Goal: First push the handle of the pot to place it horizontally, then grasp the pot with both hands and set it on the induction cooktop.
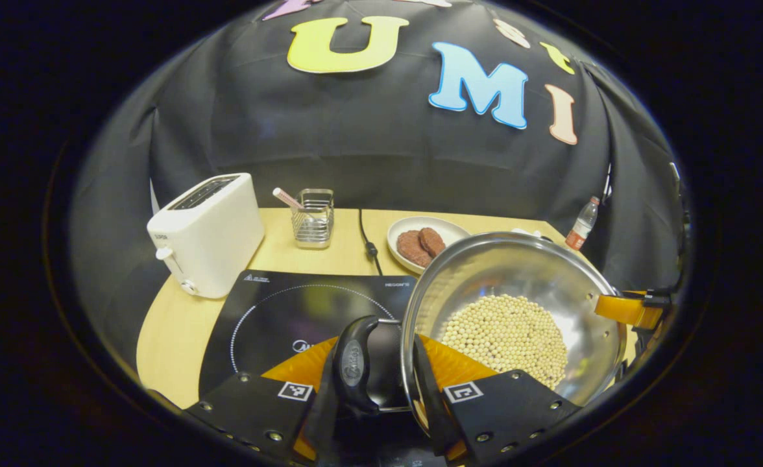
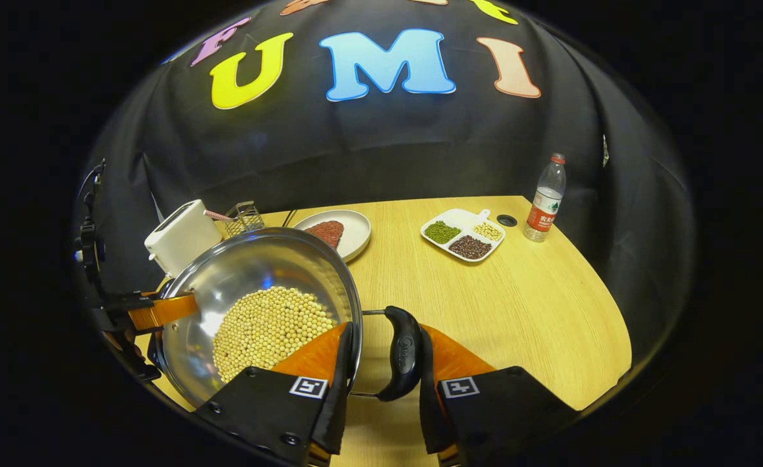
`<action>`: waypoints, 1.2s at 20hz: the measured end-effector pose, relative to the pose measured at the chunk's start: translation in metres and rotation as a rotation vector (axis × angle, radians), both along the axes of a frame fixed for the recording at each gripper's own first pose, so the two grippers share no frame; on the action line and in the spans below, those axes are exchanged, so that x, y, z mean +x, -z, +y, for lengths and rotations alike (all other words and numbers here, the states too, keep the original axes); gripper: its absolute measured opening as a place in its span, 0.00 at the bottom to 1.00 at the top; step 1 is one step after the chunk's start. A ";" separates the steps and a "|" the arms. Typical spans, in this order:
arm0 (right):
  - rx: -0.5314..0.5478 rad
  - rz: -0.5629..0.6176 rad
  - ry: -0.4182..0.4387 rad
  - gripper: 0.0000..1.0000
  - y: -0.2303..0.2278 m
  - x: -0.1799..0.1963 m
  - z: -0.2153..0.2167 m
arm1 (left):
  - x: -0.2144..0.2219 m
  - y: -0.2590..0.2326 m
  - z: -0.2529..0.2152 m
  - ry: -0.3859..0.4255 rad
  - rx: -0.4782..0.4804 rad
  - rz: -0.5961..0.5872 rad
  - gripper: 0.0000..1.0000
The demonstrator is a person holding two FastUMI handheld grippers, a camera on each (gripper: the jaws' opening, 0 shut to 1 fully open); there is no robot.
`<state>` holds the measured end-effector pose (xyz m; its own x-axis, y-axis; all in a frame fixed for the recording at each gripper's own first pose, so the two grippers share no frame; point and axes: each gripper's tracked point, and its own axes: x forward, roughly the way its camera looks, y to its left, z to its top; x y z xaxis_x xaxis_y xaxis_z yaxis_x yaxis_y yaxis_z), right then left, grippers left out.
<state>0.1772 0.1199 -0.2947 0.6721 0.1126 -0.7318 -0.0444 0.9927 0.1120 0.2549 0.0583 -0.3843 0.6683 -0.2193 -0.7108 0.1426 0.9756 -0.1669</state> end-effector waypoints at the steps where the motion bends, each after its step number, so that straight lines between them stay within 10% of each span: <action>1: 0.002 -0.001 0.001 0.46 0.000 0.000 0.006 | -0.001 0.000 0.007 -0.001 0.000 0.001 0.58; 24: 0.044 0.035 -0.026 0.49 0.016 0.017 0.128 | 0.023 0.024 0.139 -0.040 0.040 0.019 0.58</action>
